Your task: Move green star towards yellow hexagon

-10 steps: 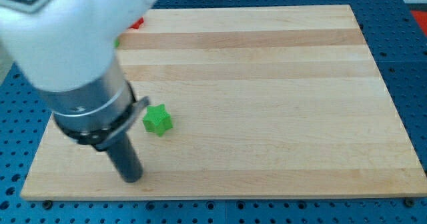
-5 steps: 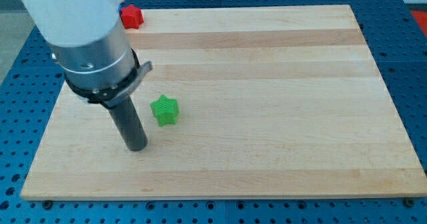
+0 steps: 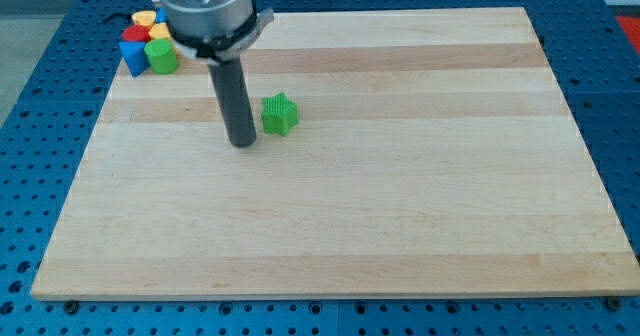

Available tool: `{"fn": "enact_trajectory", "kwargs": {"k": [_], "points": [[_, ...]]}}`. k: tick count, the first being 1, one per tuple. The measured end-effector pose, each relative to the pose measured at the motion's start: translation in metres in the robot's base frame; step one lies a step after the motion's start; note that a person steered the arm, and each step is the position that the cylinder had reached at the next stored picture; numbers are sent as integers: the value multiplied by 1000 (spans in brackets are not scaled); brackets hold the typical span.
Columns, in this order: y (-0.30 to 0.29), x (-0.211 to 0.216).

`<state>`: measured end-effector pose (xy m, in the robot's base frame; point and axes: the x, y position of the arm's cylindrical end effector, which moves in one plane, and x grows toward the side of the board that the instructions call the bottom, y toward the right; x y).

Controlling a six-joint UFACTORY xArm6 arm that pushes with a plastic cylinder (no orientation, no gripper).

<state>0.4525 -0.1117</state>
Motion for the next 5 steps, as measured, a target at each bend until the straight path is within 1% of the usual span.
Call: {"fn": "enact_trajectory", "kwargs": {"k": [1,2,4,5], "points": [[22,17],[48,-14],[32,-105],[18,-143]]}}
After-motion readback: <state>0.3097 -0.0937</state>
